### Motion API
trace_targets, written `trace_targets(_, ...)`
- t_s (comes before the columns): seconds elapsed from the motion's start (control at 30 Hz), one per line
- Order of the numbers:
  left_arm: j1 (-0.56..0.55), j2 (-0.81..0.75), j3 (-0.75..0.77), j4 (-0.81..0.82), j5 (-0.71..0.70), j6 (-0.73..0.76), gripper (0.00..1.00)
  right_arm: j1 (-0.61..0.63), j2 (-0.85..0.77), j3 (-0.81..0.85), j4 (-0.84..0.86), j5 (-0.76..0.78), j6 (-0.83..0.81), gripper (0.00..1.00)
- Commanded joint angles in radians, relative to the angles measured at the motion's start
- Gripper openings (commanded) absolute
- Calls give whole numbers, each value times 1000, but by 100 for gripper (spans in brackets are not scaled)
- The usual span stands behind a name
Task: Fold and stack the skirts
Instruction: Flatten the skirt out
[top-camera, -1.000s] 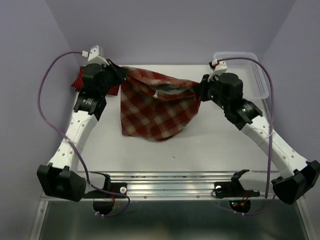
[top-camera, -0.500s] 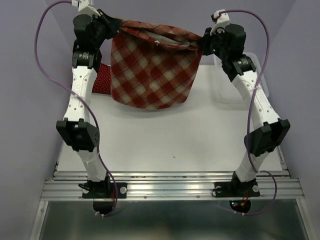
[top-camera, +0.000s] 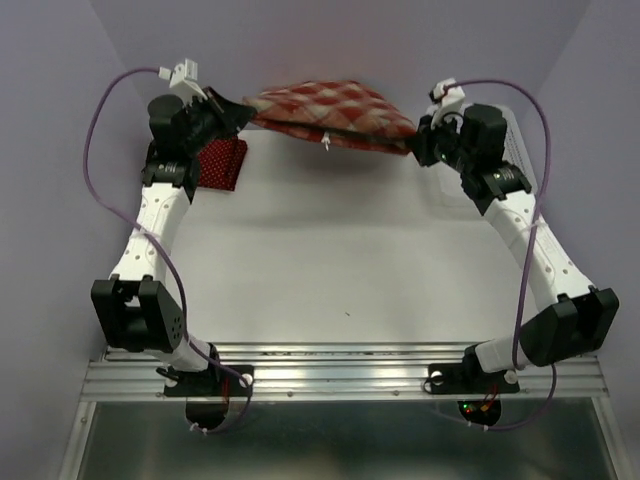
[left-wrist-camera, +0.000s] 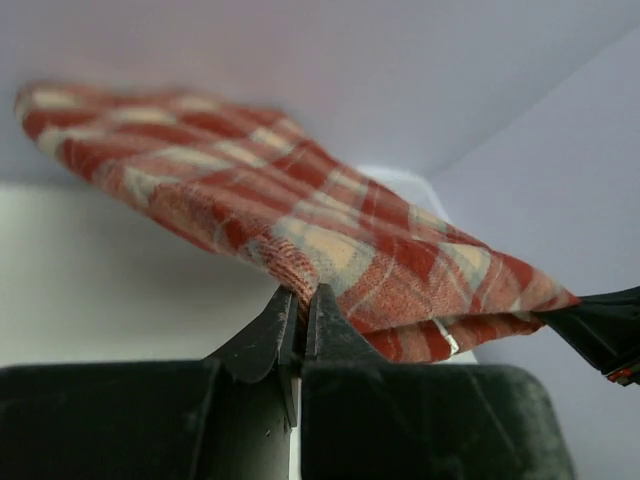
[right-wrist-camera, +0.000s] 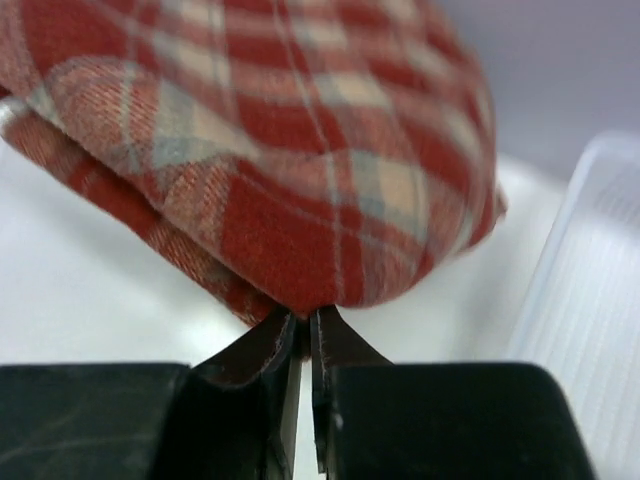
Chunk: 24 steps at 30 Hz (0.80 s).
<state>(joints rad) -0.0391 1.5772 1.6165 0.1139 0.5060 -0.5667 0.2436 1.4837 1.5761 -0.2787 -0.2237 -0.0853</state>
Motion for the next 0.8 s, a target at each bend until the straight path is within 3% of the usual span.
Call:
trace_targets(0.0,13,-123,-435,146,-35,-7,0,-18,-173,-313,-60,37,48,13)
trace_targets(0.03,12,-173,-560,124,-52,-6,0,15,-204,-373,-69,-4,71,15)
trace_targets(0.1,11,-245,-650,25,-113,4,4,49,-271,-479,-163,-83,82,43)
trace_targets(0.13,10,-265,-696,-18,-133,11,47,66,-290,-494,-244,-106,123,75)
trace_targets(0.17,10,-285,-705,-58,-151,14,79,66,-312,-511,-272,-135,140,100)
trace_targets(0.2,7,-324,-711,-125,-187,28,98,66,-330,-534,-293,-155,156,100)
trace_targets(0.4,1,-428,-655,-256,-316,50,99,66,-430,-505,-281,-181,176,100)
trace_targets(0.6,-11,-402,-604,-281,-327,50,99,66,-340,-482,-198,-183,205,100)
trace_targets(0.77,-64,-301,-596,-240,-331,36,99,95,-228,-508,-84,-316,254,100)
